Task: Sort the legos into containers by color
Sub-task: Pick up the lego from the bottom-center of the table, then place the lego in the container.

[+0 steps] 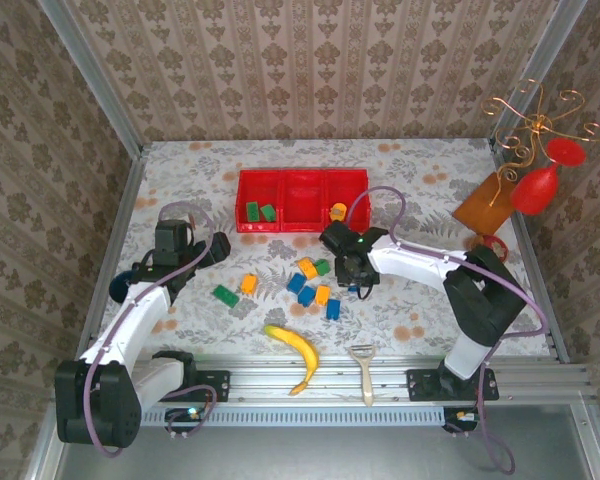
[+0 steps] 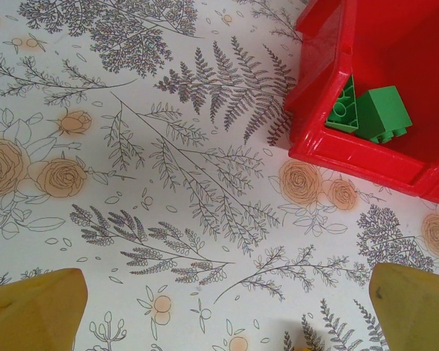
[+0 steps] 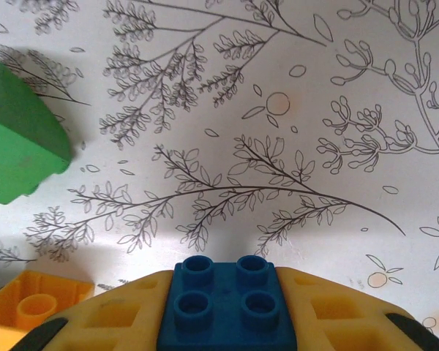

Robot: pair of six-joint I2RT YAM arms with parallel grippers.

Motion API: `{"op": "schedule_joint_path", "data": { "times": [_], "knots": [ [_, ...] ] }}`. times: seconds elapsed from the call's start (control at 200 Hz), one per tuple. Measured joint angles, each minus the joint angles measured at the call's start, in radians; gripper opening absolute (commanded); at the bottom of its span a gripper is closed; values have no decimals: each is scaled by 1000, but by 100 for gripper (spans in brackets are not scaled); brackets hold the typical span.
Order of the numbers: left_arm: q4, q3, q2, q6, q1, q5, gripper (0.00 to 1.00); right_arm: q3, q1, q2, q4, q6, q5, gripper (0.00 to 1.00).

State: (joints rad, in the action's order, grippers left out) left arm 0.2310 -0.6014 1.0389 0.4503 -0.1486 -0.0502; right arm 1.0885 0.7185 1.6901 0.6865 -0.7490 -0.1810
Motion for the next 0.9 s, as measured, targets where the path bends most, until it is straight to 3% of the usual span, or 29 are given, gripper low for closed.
{"op": "schedule_joint_path", "data": {
  "times": [0.535,0.9],
  "knots": [
    [-20,0,0,3,0,0,100,180,14,-7,22,73,-19,0],
    [-22,0,0,3,0,0,100,421,16,137,28,177,-42,1]
  ]
}}
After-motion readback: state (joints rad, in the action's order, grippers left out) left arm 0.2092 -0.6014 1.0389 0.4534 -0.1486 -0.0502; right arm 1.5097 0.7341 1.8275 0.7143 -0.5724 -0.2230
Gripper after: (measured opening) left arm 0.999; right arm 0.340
